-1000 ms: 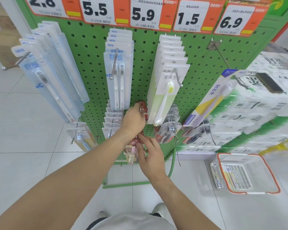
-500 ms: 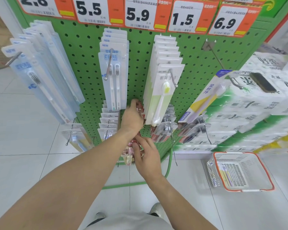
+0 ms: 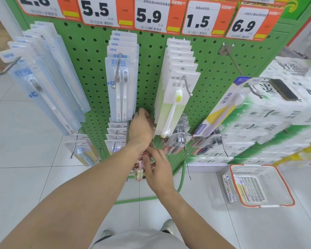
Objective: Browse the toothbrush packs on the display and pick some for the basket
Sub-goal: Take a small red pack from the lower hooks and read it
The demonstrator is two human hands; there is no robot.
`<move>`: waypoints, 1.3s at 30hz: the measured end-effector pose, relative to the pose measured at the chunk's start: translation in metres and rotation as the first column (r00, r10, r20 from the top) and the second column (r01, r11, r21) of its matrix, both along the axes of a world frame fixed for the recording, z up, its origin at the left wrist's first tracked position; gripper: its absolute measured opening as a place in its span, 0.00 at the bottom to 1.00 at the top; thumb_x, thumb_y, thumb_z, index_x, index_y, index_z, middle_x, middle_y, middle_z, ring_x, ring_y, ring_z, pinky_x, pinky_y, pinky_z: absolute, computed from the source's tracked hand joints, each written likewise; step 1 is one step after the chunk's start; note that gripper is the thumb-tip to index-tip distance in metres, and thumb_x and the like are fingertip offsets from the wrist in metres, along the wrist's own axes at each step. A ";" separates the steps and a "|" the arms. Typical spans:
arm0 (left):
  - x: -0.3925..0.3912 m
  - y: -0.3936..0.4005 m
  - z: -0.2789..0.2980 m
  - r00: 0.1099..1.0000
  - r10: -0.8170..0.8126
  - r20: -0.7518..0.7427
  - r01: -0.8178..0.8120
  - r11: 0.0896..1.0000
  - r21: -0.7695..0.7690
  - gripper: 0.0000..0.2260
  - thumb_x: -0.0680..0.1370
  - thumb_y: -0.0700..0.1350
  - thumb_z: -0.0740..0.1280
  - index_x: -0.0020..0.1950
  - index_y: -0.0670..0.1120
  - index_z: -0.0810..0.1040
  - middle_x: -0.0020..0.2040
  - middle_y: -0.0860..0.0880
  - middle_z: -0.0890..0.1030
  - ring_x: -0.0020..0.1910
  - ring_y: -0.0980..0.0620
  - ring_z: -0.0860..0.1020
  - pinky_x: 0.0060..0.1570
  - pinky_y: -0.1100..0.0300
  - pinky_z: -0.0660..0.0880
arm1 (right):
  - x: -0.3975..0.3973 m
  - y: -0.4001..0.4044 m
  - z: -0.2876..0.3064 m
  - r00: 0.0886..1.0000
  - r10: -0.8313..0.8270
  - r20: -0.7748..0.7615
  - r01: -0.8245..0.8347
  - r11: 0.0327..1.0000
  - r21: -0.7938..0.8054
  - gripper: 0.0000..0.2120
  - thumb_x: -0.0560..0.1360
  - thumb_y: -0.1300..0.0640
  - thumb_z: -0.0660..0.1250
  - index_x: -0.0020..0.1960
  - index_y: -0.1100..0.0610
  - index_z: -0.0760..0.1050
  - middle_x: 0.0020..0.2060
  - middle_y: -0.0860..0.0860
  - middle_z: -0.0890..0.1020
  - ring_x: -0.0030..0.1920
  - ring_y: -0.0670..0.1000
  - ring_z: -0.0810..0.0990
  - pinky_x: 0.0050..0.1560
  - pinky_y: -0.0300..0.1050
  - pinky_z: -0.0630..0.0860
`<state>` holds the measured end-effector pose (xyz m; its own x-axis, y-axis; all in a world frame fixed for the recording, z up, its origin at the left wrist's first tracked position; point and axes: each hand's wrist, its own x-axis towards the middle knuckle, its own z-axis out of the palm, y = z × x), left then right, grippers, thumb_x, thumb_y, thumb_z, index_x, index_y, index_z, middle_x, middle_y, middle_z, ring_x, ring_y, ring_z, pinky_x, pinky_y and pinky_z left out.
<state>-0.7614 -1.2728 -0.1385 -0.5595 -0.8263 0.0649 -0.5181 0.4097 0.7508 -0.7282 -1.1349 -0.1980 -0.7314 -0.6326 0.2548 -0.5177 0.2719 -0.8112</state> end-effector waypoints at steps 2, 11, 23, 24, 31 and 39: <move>0.002 0.000 -0.002 1.000 0.008 -0.014 -0.008 1.000 0.006 0.09 0.80 0.38 0.61 0.58 0.44 0.75 0.52 0.46 0.80 0.48 0.45 0.78 0.43 0.54 0.72 | 0.001 -0.001 0.000 1.000 -0.004 0.008 0.004 1.000 -0.011 0.12 0.82 0.53 0.61 0.64 0.46 0.76 0.53 0.41 0.77 0.50 0.42 0.77 0.45 0.51 0.80; 0.014 0.001 -0.010 0.995 0.008 -0.095 -0.003 0.999 0.044 0.09 0.79 0.36 0.64 0.49 0.46 0.84 0.46 0.50 0.84 0.41 0.52 0.80 0.37 0.64 0.72 | 0.002 -0.002 0.001 0.998 -0.001 0.069 0.002 1.000 -0.014 0.12 0.83 0.53 0.61 0.64 0.48 0.77 0.49 0.40 0.75 0.48 0.44 0.77 0.46 0.52 0.79; 0.024 0.010 -0.012 0.987 0.001 -0.161 -0.014 0.997 -0.079 0.11 0.81 0.39 0.65 0.56 0.45 0.86 0.50 0.46 0.82 0.45 0.53 0.76 0.47 0.66 0.67 | 0.004 -0.001 0.002 0.996 0.002 0.094 -0.002 1.000 -0.002 0.13 0.83 0.53 0.60 0.65 0.48 0.75 0.50 0.43 0.75 0.48 0.45 0.77 0.46 0.54 0.80; 0.023 0.010 -0.011 0.988 -0.004 -0.153 -0.010 0.996 -0.086 0.11 0.81 0.39 0.65 0.56 0.45 0.86 0.50 0.46 0.83 0.45 0.54 0.75 0.46 0.67 0.66 | 0.003 0.000 0.002 0.995 0.002 0.095 -0.002 1.000 -0.004 0.12 0.83 0.53 0.60 0.65 0.49 0.76 0.50 0.43 0.76 0.48 0.44 0.77 0.45 0.54 0.80; 0.023 0.004 -0.009 0.992 -0.121 -0.043 0.116 0.988 -0.101 0.10 0.77 0.37 0.69 0.52 0.47 0.87 0.50 0.47 0.85 0.47 0.49 0.81 0.45 0.62 0.70 | 0.003 0.001 0.006 0.996 0.012 0.088 -0.010 1.000 -0.021 0.12 0.83 0.57 0.62 0.65 0.51 0.78 0.52 0.44 0.78 0.49 0.37 0.76 0.45 0.35 0.76; 0.027 0.006 -0.013 0.972 -0.233 0.034 0.235 0.966 -0.107 0.07 0.78 0.38 0.70 0.53 0.44 0.87 0.61 0.44 0.80 0.61 0.44 0.74 0.57 0.61 0.67 | -0.009 0.007 0.001 0.952 -0.284 0.115 0.298 0.945 -0.134 0.08 0.82 0.55 0.64 0.57 0.53 0.80 0.50 0.44 0.81 0.53 0.45 0.79 0.53 0.52 0.78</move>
